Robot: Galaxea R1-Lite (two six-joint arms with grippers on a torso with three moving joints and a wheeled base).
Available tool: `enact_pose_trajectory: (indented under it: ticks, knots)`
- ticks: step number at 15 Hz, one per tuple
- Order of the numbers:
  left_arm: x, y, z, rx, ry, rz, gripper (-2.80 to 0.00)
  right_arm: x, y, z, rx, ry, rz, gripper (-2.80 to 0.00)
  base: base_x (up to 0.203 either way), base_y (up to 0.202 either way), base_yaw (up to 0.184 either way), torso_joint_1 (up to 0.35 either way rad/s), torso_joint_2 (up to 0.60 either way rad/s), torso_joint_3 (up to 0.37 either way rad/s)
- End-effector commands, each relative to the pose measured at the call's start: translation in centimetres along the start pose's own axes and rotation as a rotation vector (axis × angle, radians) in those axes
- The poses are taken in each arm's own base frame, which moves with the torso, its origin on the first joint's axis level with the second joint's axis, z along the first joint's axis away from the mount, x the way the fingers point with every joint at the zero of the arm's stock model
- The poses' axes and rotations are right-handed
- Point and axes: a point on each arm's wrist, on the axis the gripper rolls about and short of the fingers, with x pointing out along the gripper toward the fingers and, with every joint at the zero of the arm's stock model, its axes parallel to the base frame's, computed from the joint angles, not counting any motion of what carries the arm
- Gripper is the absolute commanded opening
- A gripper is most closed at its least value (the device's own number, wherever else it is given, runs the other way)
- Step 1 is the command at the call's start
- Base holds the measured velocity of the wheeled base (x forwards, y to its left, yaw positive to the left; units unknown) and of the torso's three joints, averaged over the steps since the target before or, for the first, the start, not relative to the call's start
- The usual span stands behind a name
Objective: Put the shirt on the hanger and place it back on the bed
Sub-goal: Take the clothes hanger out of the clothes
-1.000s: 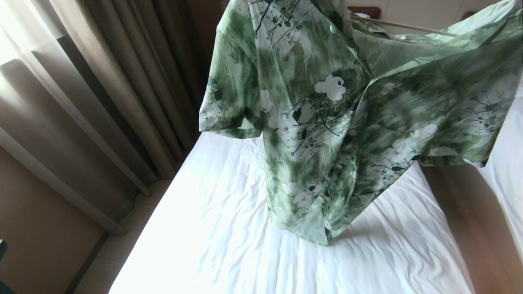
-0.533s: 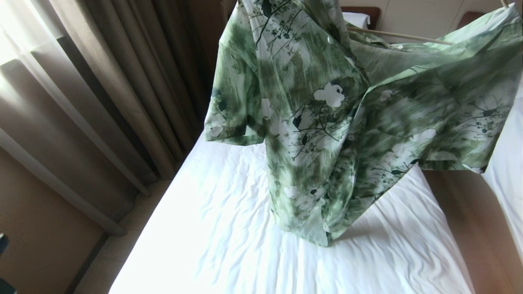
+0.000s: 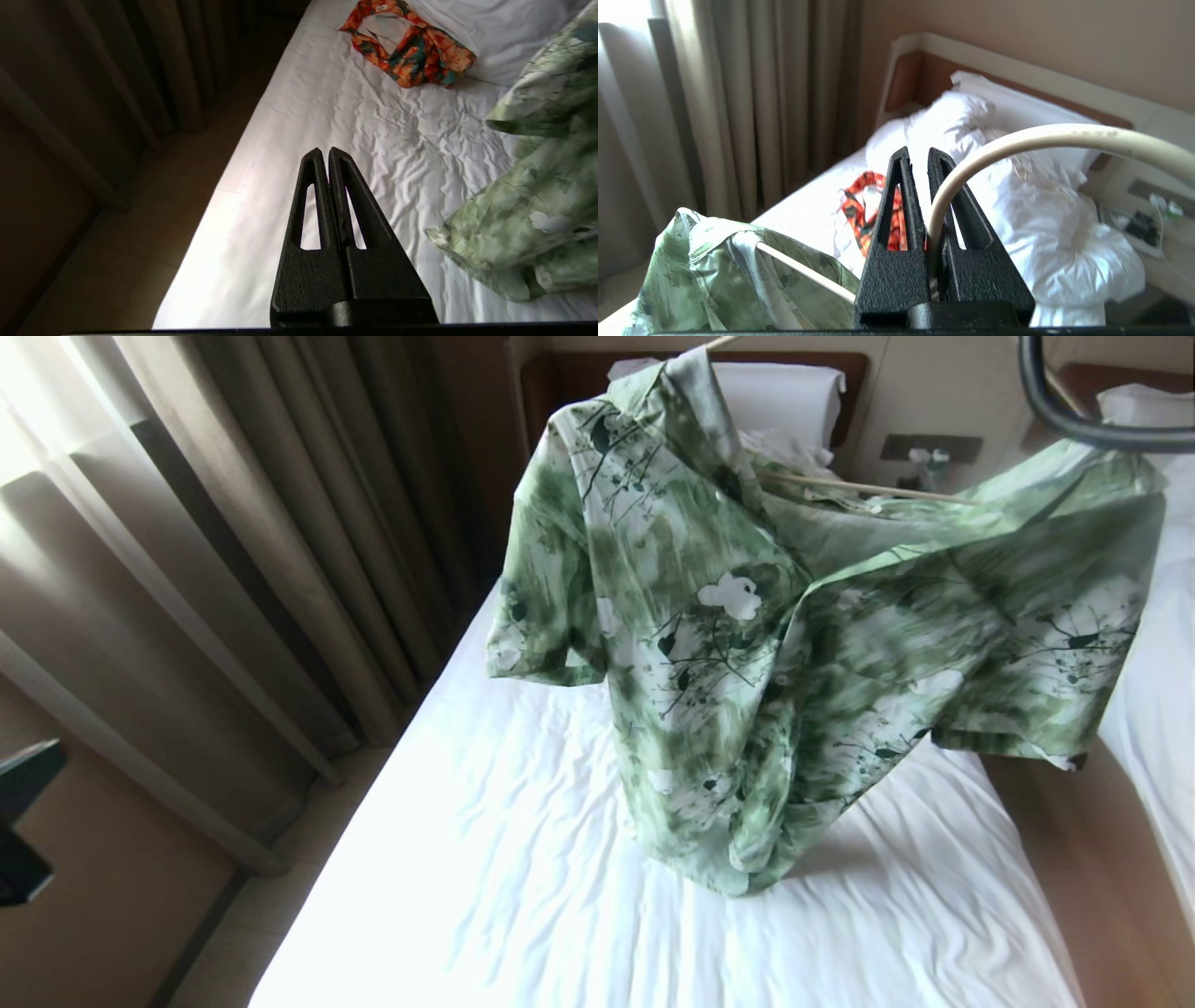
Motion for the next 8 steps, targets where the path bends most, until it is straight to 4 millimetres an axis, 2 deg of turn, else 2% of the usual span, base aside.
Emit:
enact_pose_trajectory:
  ticks: [1,3,5,8]
  knots:
    - [1.7,-2.4,0.1,0.037,0.066,-0.108,-2.8,1.2,1.4,-1.7,0.009,0.051,-0.004,-2.8,0.0,0.0,0.0,0.0,0.0,0.0]
    - [2.1,-5.0,0.5,0.04,0.101,-0.239,-2.8,1.6,1.8,-2.3,0.038,0.072,-0.013,-2.8,0.0,0.0,0.0,0.0,0.0,0.0]
    - [2.8,-8.4,1.9,0.01,0.12,-0.342,-2.8,1.4,2.4,-2.3,0.058,0.082,-0.013,-2.8,0.0,0.0,0.0,0.0,0.0,0.0]
    - [2.4,-13.4,3.4,-0.029,0.141,-0.512,-2.8,1.5,3.0,-2.6,0.073,0.091,0.002,-2.8,0.0,0.0,0.0,0.0,0.0,0.0]
